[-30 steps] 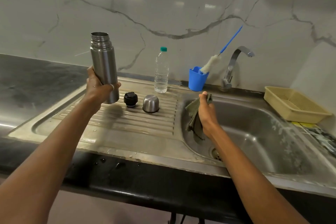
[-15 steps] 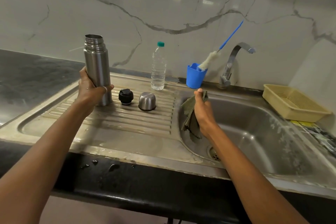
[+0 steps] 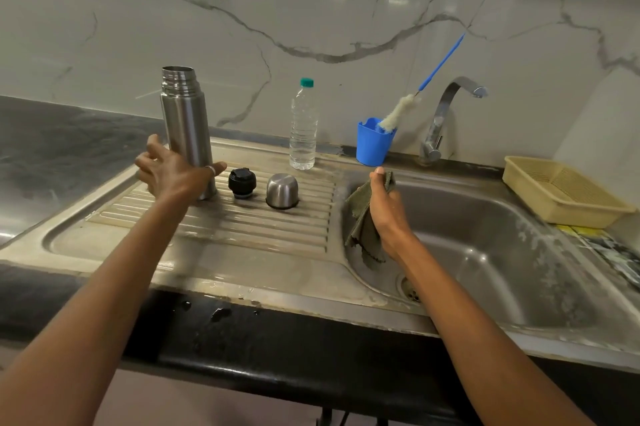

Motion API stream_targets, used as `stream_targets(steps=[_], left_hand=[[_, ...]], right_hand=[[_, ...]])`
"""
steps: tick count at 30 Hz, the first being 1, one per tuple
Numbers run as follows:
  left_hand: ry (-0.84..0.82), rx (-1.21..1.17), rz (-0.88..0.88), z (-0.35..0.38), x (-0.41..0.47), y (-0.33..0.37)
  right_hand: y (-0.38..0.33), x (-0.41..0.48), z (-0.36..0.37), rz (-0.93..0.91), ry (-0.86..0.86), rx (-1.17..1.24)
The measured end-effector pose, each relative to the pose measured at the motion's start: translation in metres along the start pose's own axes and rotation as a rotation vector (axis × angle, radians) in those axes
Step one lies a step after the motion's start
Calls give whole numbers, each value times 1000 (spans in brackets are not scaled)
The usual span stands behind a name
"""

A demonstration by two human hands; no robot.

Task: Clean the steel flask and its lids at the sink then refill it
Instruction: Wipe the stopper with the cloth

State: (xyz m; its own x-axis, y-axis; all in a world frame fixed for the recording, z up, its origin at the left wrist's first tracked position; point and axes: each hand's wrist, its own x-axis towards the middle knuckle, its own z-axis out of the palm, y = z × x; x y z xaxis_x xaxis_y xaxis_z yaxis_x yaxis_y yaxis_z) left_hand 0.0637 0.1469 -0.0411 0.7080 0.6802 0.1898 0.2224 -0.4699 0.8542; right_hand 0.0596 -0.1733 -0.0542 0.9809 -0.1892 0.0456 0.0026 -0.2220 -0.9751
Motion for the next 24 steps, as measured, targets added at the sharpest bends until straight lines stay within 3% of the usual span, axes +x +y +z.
stream_targets(steps=[2, 5, 7, 9, 17, 21, 24], left_hand=[[163, 131, 99, -3, -19, 9], [293, 253, 443, 0, -39, 17], [186, 260, 650, 4, -44, 21], [23, 312, 744, 10, -44, 26], [-279, 829, 541, 38, -31, 39], [-423, 945, 524, 38, -25, 44], [-391, 923, 513, 39, -26, 44]], right_hand=[[-1, -2, -1, -4, -4, -7], [-1, -6, -2, -8, -13, -1], [-1, -7, -3, -4, -16, 2], [-2, -9, -4, -2, -21, -8], [-2, -5, -6, 18, -23, -7], [-1, -1, -5, 18, -23, 4], [-1, -1, -5, 25, -13, -4]])
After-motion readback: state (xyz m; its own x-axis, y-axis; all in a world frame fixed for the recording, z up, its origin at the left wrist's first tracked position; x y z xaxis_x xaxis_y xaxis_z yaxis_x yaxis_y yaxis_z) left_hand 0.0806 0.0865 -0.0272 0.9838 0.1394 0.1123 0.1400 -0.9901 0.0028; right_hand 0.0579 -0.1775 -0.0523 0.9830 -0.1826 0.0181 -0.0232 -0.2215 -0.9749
